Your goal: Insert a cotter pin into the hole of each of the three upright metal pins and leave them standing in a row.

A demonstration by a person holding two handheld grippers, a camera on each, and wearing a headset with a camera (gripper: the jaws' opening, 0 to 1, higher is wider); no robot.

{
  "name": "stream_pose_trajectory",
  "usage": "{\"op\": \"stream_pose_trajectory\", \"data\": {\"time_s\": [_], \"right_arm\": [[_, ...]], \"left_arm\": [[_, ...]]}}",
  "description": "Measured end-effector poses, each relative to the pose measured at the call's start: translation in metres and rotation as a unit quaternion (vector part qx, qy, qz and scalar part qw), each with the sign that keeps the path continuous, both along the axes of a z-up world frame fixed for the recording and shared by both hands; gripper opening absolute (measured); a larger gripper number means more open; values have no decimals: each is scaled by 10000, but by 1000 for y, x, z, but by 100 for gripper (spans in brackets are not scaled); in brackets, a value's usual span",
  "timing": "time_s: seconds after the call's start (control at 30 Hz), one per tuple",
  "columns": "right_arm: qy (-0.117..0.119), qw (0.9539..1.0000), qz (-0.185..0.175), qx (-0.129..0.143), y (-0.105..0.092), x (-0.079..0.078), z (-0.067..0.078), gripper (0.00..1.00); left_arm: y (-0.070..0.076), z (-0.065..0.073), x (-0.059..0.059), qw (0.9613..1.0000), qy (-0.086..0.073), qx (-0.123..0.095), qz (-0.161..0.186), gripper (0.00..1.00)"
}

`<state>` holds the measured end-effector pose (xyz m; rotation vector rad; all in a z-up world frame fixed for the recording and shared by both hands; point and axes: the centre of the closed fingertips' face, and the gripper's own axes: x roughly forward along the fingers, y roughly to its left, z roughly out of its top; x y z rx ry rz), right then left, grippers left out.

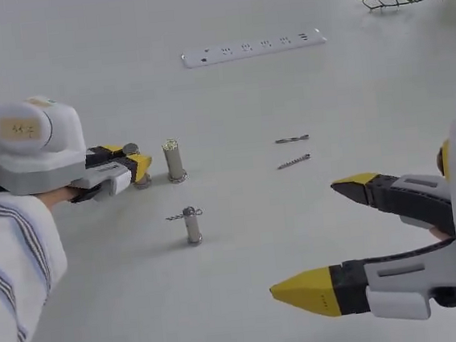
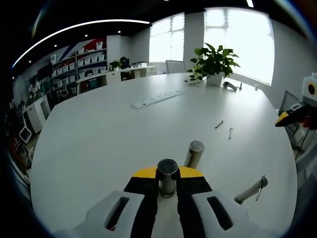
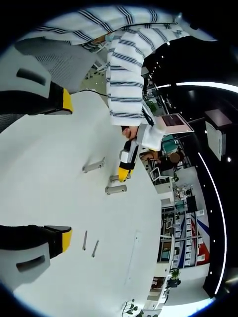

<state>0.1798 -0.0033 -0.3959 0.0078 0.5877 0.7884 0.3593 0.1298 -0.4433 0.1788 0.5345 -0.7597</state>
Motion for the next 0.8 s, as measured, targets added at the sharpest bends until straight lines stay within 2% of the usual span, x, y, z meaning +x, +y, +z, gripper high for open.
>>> {"op": "stream_pose_trajectory", "data": {"time_s": [0.17, 0.27, 0.43, 0.7, 0.8], "right_arm": [[-10, 10000, -33, -4, 0, 1, 0, 91], [-42, 10000, -22, -10, 0, 1, 2, 91], [-74, 10000, -9, -4, 0, 0, 4, 92], [-86, 9999, 62, 44, 3, -3, 6, 92], [-115, 9998, 136, 5, 4, -4, 6, 91]], "left_arm": [[1, 4, -5, 10000, -8, -32, 0, 9], [1, 9, -10, 9997, 42, -219, 13, 9], [3, 16, -23, 9999, -21, -132, -58, 9], [10, 28, -41, 9998, -114, -136, -45, 9], [12, 32, -47, 9996, -249, -93, -80, 9]]}}
